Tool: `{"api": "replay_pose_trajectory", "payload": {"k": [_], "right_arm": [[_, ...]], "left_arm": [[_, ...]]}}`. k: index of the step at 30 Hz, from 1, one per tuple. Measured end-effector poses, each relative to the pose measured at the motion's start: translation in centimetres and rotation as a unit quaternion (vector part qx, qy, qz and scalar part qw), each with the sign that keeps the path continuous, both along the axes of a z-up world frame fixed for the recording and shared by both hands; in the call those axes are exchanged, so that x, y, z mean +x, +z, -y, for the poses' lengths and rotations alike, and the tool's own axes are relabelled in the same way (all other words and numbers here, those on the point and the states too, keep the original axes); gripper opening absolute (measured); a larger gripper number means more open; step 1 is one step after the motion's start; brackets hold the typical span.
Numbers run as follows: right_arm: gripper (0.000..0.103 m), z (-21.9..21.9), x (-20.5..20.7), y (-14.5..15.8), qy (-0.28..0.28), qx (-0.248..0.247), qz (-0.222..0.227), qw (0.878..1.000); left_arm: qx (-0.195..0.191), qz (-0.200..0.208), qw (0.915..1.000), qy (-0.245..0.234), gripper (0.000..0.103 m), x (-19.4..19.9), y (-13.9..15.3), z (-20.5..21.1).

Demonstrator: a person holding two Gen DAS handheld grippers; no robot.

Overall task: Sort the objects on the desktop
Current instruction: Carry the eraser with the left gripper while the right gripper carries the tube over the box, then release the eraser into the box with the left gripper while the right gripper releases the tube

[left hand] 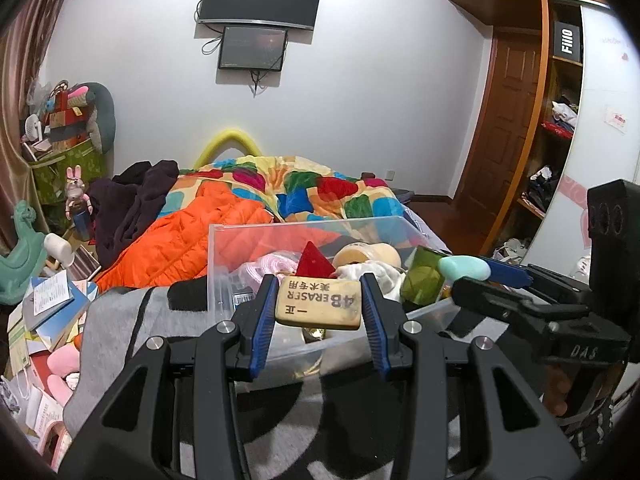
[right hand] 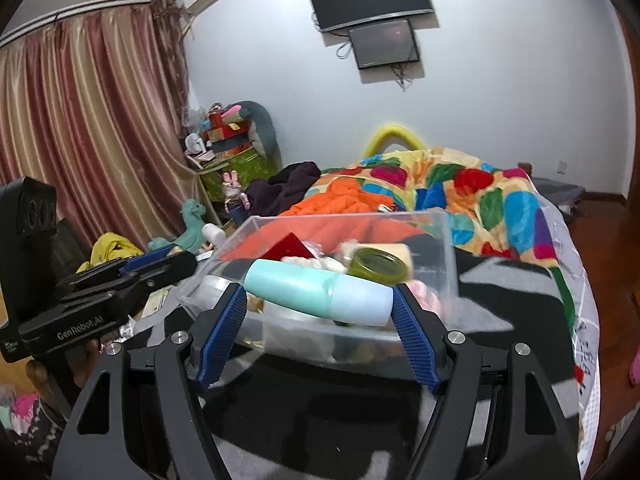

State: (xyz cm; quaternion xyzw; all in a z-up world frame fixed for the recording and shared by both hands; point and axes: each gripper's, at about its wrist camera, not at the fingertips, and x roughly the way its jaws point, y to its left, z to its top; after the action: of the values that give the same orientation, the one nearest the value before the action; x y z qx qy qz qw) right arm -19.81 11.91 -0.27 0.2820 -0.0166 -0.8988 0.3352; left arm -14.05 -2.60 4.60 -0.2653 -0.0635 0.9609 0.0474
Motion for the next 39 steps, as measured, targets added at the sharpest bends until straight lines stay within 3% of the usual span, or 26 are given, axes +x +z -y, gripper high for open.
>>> {"api": "replay_pose_trajectory", "payload": {"k": [8, 18, 25, 39], "right_arm": [[0.071, 3.9, -0.8, -1.1, 0.038, 0.025, 0.005, 0.999], [0.071, 5.0, -1.2, -2.3, 0.04, 0.052, 0.012, 0.998], [0.071, 5.4, -1.9, -3.0, 0.051, 0.043, 0.038, 0.997], [0.071, 5.9, -1.5, -3.2, 0.055, 0.049, 0.033, 0.997]], "left_arm": [[0.017, 0.014, 0.9996, 0.016, 0.041, -1.6, -0.7, 1.7], [0.053, 0.05, 0.9973, 0.012, 0.041, -3.1, -3.1, 3.3], [0.043, 0.052, 0.9976, 0.014, 0.04, -3.1, -3.3, 3.2], [0.047, 0.051, 0.9975, 0.012, 0.041, -3.1, -3.2, 3.1]]}}
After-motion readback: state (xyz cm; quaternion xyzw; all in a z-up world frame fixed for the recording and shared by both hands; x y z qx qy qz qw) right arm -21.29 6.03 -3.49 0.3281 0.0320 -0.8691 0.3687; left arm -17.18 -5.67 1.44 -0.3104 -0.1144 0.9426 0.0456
